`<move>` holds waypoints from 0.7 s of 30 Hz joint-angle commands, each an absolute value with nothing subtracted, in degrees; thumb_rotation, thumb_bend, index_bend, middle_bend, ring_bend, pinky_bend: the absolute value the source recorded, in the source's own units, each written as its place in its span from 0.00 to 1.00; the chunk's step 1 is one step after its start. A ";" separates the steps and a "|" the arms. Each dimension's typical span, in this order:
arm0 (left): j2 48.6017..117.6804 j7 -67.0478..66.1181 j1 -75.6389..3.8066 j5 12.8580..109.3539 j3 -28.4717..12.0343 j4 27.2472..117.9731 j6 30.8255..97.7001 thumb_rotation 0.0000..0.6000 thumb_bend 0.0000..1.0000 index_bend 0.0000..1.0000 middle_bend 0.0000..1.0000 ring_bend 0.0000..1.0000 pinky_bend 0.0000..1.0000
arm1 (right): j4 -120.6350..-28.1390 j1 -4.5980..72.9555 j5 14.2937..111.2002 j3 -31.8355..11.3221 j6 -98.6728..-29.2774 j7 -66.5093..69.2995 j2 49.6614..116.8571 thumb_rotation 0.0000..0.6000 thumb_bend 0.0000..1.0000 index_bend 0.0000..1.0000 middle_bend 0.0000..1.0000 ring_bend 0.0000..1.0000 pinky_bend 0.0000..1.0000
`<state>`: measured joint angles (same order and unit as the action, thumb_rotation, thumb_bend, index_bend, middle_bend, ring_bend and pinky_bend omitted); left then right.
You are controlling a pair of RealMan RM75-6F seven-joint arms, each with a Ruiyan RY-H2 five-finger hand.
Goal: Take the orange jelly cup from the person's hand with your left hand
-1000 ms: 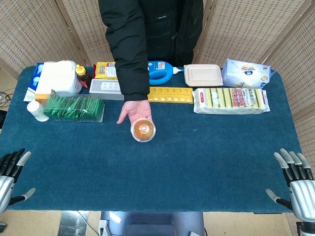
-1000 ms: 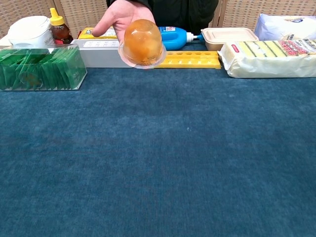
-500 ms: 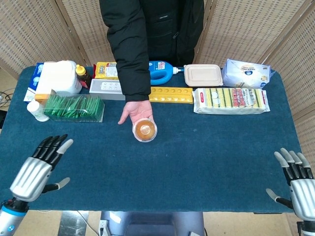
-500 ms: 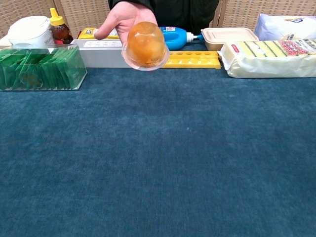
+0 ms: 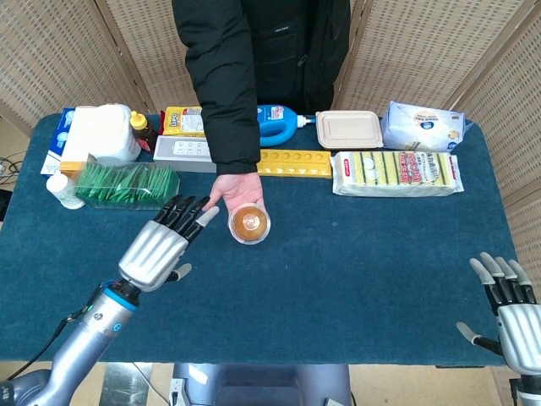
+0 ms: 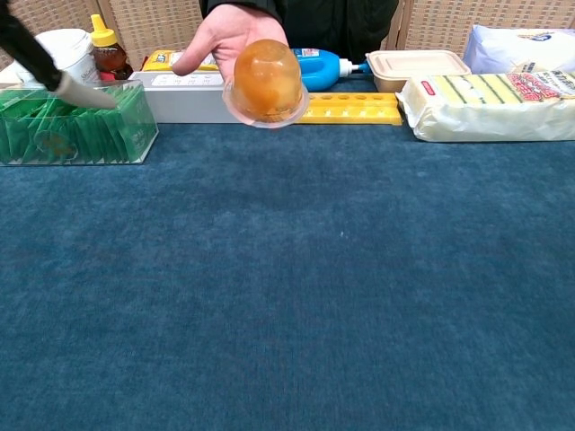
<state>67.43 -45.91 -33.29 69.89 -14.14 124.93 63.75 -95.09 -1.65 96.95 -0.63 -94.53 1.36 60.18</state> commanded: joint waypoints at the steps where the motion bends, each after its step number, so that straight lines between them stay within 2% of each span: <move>1: 75.43 -55.96 -40.77 60.19 -16.62 124.25 64.61 1.00 0.14 0.00 0.00 0.00 0.05 | -94.93 -1.38 96.79 -0.64 -94.05 1.43 60.25 1.00 0.03 0.00 0.00 0.00 0.00; 8: 84.38 -64.40 -47.86 50.81 -18.41 122.13 69.85 1.00 0.17 0.00 0.00 0.00 0.05 | -94.78 -0.95 96.55 -0.56 -93.26 1.79 60.26 1.00 0.03 0.00 0.00 0.00 0.00; 11: 87.10 -65.55 -50.34 49.04 -19.23 120.21 71.57 1.00 0.22 0.00 0.00 0.00 0.11 | -94.59 -0.82 96.29 -0.71 -93.24 2.73 60.22 1.00 0.03 0.00 0.00 0.00 0.00; 21: 90.66 -64.69 -54.39 44.28 -19.72 115.64 74.61 1.00 0.24 0.00 0.00 0.00 0.17 | -94.03 -0.58 95.64 -0.83 -93.00 4.51 59.91 1.00 0.03 0.00 0.00 0.00 0.00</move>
<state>90.25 -65.40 -53.91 44.57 -19.60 116.37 74.34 -94.06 -0.58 95.69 -0.81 -92.99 4.46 59.94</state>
